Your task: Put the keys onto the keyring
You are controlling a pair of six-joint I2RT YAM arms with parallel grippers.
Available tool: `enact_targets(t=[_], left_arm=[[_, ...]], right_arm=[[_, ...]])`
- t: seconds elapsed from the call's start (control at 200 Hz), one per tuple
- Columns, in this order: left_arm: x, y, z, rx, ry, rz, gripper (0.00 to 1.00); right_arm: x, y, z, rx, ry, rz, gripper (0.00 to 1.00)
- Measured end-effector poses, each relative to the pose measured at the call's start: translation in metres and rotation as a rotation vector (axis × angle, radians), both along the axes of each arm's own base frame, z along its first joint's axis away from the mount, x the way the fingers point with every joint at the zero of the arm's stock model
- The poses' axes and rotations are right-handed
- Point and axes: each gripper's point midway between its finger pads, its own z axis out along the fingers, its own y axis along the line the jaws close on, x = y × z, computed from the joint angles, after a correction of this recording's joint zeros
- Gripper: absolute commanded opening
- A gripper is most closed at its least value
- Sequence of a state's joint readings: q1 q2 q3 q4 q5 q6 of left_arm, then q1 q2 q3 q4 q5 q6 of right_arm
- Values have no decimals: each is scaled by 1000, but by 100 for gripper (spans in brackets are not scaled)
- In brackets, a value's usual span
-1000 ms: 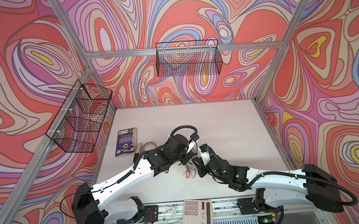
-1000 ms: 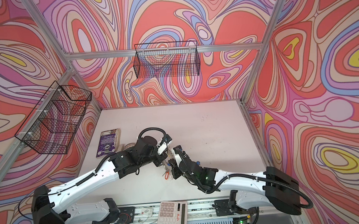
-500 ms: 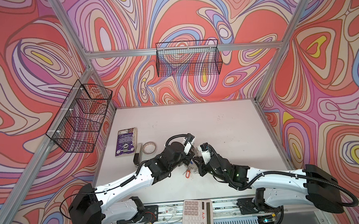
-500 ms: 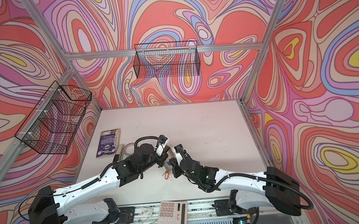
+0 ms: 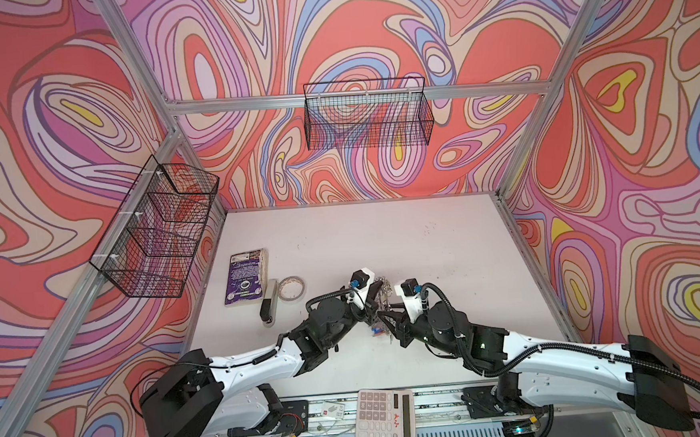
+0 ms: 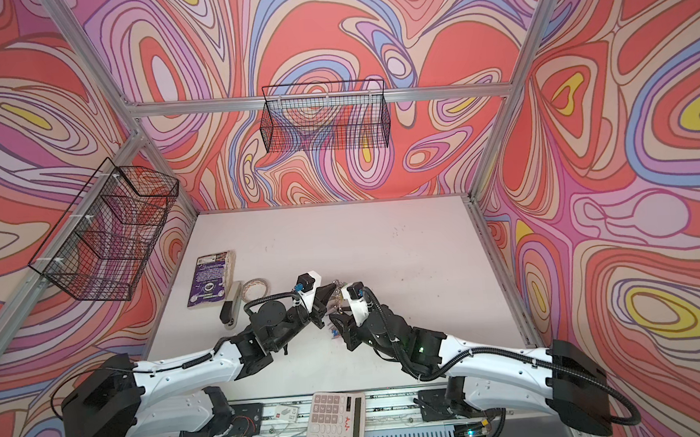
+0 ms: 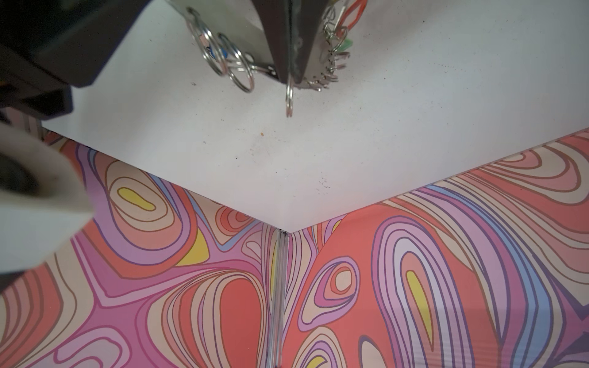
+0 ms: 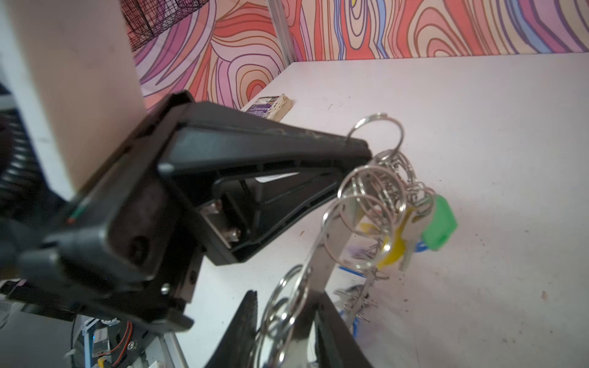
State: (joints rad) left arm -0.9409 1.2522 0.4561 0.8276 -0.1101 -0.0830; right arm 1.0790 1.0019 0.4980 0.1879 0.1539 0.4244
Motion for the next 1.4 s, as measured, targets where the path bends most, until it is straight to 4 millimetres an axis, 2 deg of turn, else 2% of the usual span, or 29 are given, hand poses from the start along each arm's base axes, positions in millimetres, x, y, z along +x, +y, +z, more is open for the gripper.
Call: enact_targets(t=[0.15,0.321,0.411,0.531,0.611,0.826,1.012,1.167,1.397], left_arm=[[0,-1,5,-59,-43,-3,0],[-3,-3,7,-108,-70,-22,0],[-4,-5,11,-129,-77,-38,0],[-7,-6,18,-155,-93,-62,0],[-10,-8,21,-164,-100,-81,0],[-16,-12,25,-185,-93,-133,0],[-20,-8,40,-239,-94,-162,0],[-20,-6,46,-264,-87,-174,0],[-21,-6,48,-284,-71,-186,0]], right_arm=[[9,-11,16,58,3,26,48],[30,-43,52,170,-39,-2,50],[39,-60,66,213,-62,-10,49],[53,-74,71,236,-60,-12,43],[60,-73,71,244,-46,14,39],[70,-51,70,265,3,155,37],[66,-38,89,304,-27,263,31],[60,-37,100,337,-50,318,27],[57,-30,95,353,-17,381,24]])
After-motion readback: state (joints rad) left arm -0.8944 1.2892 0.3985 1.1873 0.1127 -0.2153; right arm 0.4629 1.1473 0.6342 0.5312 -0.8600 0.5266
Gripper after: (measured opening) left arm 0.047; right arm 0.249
